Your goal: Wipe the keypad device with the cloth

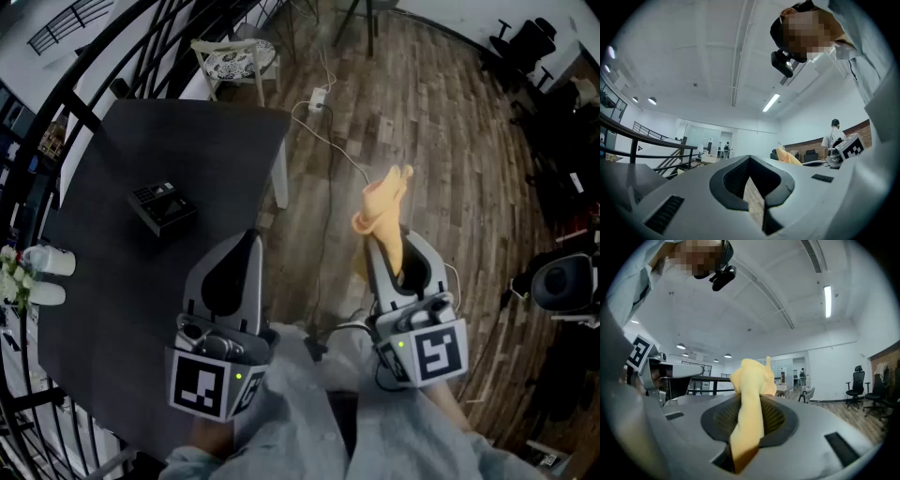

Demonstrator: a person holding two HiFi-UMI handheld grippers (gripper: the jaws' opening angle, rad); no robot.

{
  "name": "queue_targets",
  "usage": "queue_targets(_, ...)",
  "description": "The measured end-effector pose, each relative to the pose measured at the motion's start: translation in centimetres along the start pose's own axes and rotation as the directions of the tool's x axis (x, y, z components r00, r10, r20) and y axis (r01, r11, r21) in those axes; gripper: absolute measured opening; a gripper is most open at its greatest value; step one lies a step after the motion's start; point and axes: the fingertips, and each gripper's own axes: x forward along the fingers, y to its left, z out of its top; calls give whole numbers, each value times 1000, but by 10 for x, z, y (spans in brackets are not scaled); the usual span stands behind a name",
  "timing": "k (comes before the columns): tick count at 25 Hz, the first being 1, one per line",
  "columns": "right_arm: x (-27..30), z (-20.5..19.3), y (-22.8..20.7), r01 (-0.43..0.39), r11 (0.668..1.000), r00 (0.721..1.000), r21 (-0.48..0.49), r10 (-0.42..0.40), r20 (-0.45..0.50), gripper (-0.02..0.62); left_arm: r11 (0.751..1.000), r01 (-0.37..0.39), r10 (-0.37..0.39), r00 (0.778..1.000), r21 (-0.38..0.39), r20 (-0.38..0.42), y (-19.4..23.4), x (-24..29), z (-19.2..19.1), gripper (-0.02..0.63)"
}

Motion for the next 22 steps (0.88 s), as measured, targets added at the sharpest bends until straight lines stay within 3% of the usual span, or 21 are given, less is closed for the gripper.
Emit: queue_targets(22,6,-8,19,38,999,999,31,-36,-36,100,1000,3,-3,1000,-12,3,25,-15,0,12)
